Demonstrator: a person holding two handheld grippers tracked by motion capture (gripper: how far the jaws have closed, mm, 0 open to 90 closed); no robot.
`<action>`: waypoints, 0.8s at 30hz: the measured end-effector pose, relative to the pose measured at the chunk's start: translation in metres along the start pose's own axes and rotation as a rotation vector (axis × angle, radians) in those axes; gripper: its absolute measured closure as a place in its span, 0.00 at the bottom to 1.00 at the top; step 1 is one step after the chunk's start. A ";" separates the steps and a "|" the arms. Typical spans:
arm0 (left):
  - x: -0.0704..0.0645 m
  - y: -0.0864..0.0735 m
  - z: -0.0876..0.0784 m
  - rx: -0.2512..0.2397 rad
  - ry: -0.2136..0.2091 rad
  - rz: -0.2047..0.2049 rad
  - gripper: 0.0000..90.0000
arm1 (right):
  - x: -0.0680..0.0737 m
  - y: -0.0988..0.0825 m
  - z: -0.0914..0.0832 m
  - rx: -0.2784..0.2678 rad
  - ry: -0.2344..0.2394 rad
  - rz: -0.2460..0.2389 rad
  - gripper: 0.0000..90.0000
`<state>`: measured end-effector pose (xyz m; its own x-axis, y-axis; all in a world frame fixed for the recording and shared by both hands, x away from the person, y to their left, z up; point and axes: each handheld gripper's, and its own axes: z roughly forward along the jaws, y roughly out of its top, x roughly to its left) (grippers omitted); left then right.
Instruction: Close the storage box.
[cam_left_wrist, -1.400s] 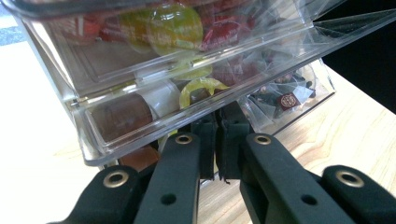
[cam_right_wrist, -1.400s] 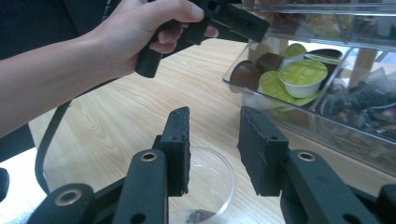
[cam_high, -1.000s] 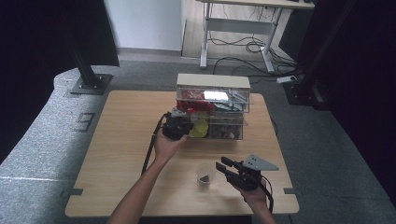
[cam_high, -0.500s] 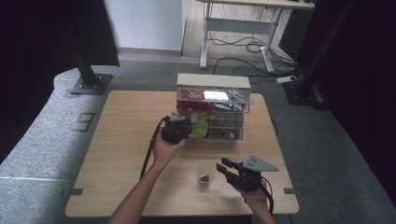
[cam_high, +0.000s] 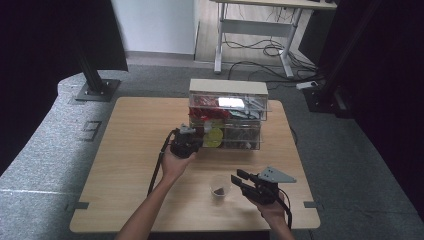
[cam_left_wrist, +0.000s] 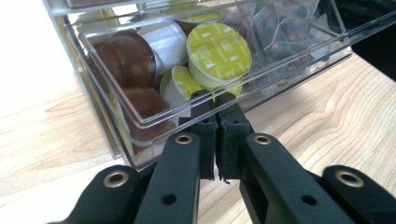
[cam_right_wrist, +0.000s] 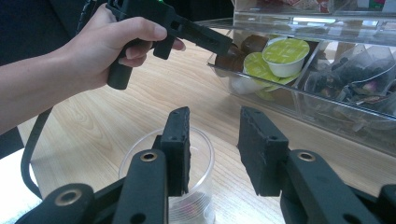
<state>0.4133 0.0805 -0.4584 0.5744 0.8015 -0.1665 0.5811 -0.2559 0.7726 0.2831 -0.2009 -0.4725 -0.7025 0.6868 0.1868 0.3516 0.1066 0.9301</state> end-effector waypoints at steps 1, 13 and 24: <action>0.000 -0.001 0.000 0.000 0.000 -0.005 0.97 | 0.000 0.000 0.000 0.003 0.004 0.001 0.70; 0.001 -0.012 0.004 0.020 -0.005 -0.013 0.96 | 0.000 -0.002 0.003 0.017 0.015 0.002 0.70; 0.003 -0.018 0.011 0.038 -0.006 -0.021 0.96 | -0.003 -0.003 0.003 0.021 0.010 0.007 0.70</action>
<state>0.4106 0.0818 -0.4794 0.5658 0.8033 -0.1861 0.6144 -0.2601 0.7449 0.2858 -0.2009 -0.4769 -0.7063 0.6801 0.1966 0.3693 0.1170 0.9219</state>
